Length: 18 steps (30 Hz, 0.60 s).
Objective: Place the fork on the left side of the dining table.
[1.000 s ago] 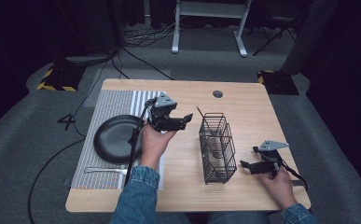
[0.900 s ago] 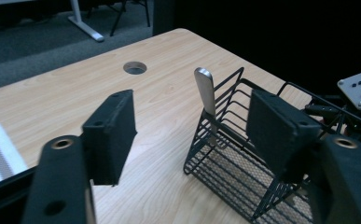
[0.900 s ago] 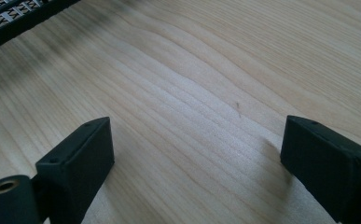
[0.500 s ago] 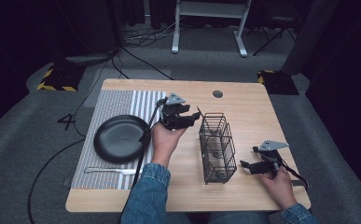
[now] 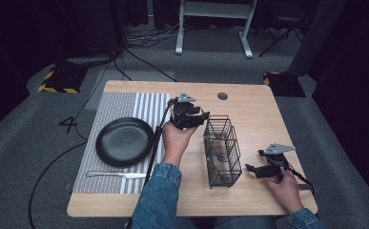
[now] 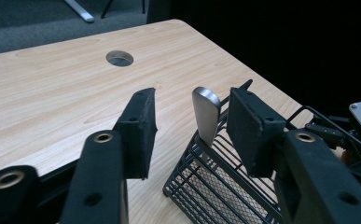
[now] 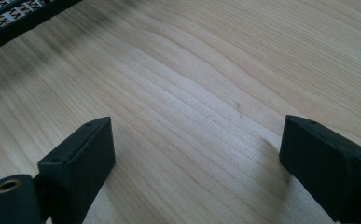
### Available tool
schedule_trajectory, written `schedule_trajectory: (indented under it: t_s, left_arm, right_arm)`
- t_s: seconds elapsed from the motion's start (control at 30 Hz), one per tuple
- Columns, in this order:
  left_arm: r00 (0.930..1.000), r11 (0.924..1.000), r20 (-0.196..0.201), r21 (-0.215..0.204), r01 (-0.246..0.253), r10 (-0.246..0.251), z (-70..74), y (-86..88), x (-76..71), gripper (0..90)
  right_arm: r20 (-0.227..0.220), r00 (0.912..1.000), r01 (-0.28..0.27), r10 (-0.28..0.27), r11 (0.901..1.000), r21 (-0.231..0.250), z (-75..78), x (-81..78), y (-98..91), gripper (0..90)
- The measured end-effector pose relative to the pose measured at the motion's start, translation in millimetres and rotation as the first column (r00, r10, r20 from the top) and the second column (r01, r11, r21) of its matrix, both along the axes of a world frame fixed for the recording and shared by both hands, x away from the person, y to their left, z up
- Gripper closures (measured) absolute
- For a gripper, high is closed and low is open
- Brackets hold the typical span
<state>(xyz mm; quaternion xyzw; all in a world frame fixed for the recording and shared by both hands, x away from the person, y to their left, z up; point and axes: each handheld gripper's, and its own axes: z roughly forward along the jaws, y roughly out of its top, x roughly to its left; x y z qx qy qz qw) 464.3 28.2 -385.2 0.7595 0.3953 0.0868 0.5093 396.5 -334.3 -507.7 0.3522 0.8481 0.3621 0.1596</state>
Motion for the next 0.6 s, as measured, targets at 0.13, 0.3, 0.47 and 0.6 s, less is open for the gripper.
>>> schedule_trajectory:
  t_s: [0.13,0.3,0.47,0.6]
  left_arm:
    - [1.0,0.9999,-0.007,0.011,0.003,-0.003,-1.1,-0.8,1.3,61.2]
    - [0.9997,0.9998,-0.018,-0.007,0.018,-0.018,-0.3,-1.6,1.2,69.9]
    - [0.9993,0.9995,-0.022,0.012,0.031,-0.03,3.2,-4.0,0.1,76.9]
    - [0.9982,0.9989,-0.037,-0.009,0.047,-0.047,4.3,-4.5,0.7,78.4]
  right_arm:
    - [0.0,1.0,0.0,0.0,1.0,0.0,0.0,-0.1,0.0,10.5]
    - [0.0,1.0,0.0,0.0,1.0,0.001,0.0,-0.1,0.0,10.5]
    - [0.0,1.0,0.0,0.0,1.0,0.001,0.0,-0.2,0.0,10.6]
    - [0.0,1.0,0.0,0.0,1.0,0.0,0.0,-0.2,0.0,10.6]
